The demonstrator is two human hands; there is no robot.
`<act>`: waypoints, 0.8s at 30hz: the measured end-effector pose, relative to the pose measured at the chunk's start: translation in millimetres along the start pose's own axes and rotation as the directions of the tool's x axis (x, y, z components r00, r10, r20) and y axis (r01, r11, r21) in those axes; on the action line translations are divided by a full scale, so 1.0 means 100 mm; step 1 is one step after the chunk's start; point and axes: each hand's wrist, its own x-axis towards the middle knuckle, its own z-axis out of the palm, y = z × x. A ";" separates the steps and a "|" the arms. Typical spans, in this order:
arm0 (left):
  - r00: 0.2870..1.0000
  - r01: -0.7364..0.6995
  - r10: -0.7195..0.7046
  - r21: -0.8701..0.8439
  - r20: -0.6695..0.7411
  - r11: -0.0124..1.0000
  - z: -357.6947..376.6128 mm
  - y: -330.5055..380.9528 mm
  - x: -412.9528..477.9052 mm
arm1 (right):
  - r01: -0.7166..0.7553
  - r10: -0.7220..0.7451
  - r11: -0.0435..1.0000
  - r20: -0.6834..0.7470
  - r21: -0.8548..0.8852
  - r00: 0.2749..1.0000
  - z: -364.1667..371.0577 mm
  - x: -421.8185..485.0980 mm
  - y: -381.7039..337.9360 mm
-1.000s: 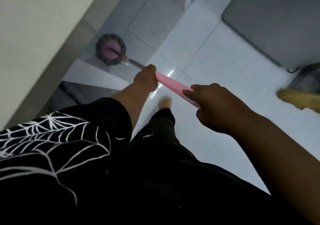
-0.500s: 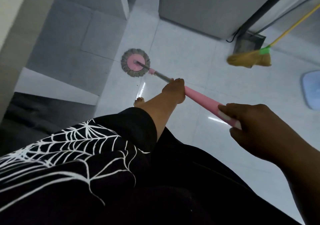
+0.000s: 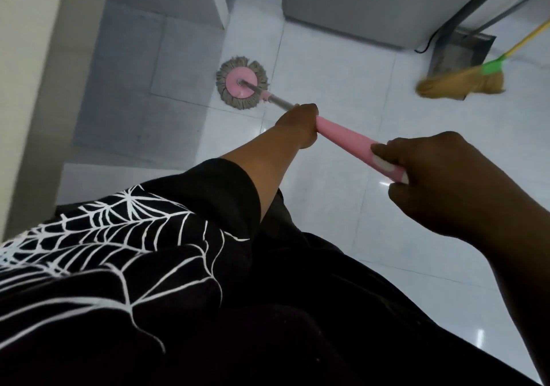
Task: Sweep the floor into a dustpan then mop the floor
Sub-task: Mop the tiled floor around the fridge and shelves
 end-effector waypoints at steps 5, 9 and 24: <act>0.999 0.040 -0.040 0.012 -0.007 0.999 -0.50 -0.47 0.43 | 0.034 -0.034 0.999 -0.046 -0.001 0.998 -0.15 0.68 -0.31; 0.998 0.065 -0.066 0.046 0.005 0.997 -0.84 -0.83 0.68 | 0.046 -0.044 0.999 -0.067 0.022 0.997 -0.14 1.15 -0.56; 0.999 0.003 -0.009 0.142 0.043 0.990 -0.51 -0.85 0.25 | 0.063 -0.059 0.995 -0.045 0.081 0.997 0.18 0.66 -0.70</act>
